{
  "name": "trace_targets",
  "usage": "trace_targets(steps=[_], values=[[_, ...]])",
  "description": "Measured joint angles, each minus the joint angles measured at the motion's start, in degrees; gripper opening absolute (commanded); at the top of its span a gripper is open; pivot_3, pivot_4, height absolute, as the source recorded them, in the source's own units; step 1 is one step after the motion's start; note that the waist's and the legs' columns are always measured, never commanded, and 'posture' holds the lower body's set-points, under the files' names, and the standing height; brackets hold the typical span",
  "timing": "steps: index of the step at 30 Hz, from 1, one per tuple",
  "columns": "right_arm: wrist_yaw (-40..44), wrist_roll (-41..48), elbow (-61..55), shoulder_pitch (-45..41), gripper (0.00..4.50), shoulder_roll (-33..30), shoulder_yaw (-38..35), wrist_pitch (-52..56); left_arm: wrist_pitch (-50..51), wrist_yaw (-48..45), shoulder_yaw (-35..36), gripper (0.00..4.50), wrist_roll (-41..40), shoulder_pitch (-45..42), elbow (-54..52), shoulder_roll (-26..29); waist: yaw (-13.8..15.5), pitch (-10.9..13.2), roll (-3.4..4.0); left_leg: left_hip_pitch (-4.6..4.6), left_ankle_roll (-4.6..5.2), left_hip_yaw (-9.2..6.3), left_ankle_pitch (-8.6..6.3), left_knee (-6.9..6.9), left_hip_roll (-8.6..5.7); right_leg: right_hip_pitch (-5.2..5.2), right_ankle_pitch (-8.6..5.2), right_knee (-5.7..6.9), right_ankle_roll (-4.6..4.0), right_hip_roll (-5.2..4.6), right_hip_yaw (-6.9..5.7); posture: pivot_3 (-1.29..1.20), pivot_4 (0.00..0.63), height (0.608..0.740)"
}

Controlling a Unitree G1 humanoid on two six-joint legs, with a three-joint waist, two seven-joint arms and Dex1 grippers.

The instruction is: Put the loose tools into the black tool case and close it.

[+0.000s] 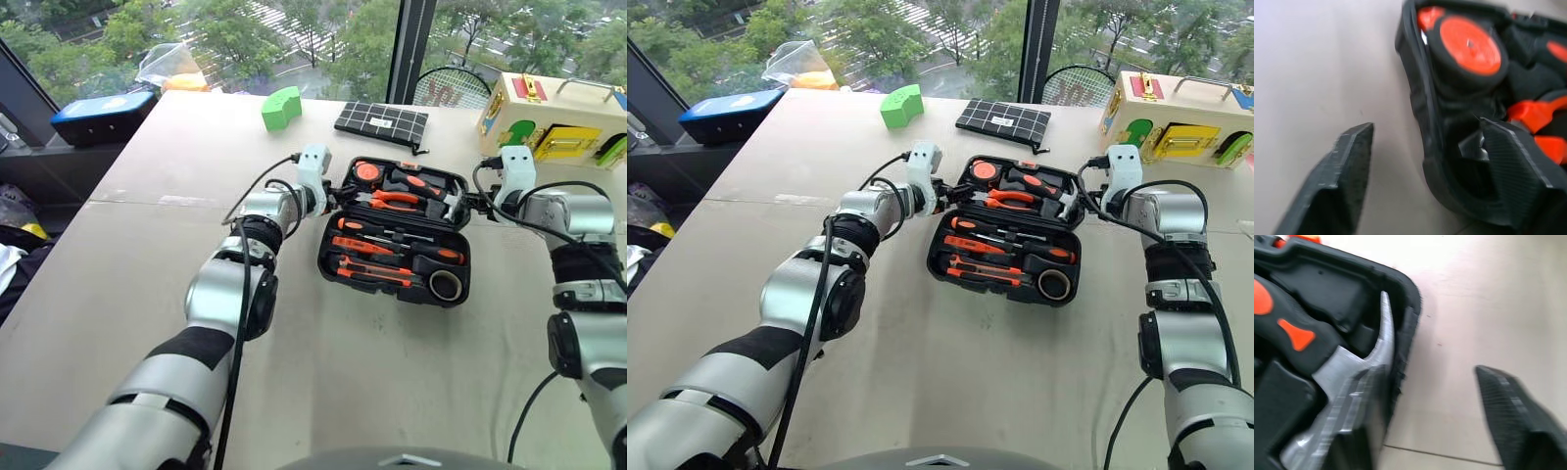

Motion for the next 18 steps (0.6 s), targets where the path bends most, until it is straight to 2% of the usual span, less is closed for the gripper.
trace_targets(steps=[3,4,5,10,13,14,16,18], values=[[2.7,1.2,0.2,0.1,0.14,0.1,-1.0,0.7,0.0,-3.0,1.7,0.76,0.4,-0.9,1.8,-0.1,0.1,0.0,0.02,-0.08,-0.01,-0.01,0.01,0.16,-0.01,0.01,0.02,0.01,0.03,0.0,0.0,0.0,0.15,0.74],[2.9,1.5,-0.2,0.4,0.0,0.1,-1.6,1.2,-0.1,-3.8,2.0,0.29,0.6,-0.9,1.8,0.1,0.2,0.0,0.02,-0.09,-0.01,-0.02,0.01,0.2,-0.01,0.01,0.03,0.01,0.06,0.0,0.0,0.0,0.15,0.74],[3.4,1.9,-0.5,0.7,0.0,0.0,-2.3,1.6,0.0,-4.9,2.4,0.03,0.7,-0.9,1.8,0.6,0.2,0.0,0.02,-0.08,-0.01,-0.02,0.01,0.2,-0.01,0.02,0.03,0.01,0.06,0.0,0.0,0.0,0.15,0.74],[6.0,4.7,-9.5,5.7,0.0,0.0,-5.4,6.9,5.0,-14.0,3.7,0.03,0.3,0.3,0.3,3.3,0.0,0.0,0.03,-0.12,-0.03,-0.08,0.02,0.0,-0.01,-0.2,0.04,0.21,0.06,0.02,-0.03,0.0,0.15,0.74],[6.5,6.4,-15.5,9.2,0.0,0.2,-7.3,9.8,11.1,-19.5,4.0,0.03,-0.3,3.4,-5.5,5.3,-0.1,0.0,0.06,-0.1,-0.04,-0.08,0.02,-0.16,0.0,-0.25,0.04,0.21,0.06,0.02,-0.05,0.0,0.15,0.74],[6.5,6.8,-17.0,10.0,0.0,0.3,-7.8,10.5,13.1,-20.5,3.7,0.03,-0.6,5.1,-8.7,5.8,-0.2,0.0,0.08,-0.11,-0.04,-0.08,0.02,-0.17,0.0,-0.24,0.04,0.21,0.06,0.01,-0.05,0.0,0.15,0.74],[6.6,9.1,-24.6,14.6,0.0,1.4,-9.8,12.1,21.4,-23.0,2.6,0.03,-3.6,14.8,-26.1,8.3,-0.6,-0.1,0.13,-0.09,-0.05,-0.08,0.02,-0.29,0.04,-0.25,0.04,0.25,0.05,-0.01,-0.03,0.0,0.15,0.74],[6.6,9.9,-29.2,17.3,0.0,1.8,-10.1,12.8,27.0,-22.9,2.6,0.03,-5.6,22.0,-38.9,9.9,-0.9,-0.1,0.14,-0.09,-0.06,-0.1,0.03,-0.31,0.04,-0.26,0.04,0.24,0.05,-0.02,-0.04,0.0,0.15,0.74]])
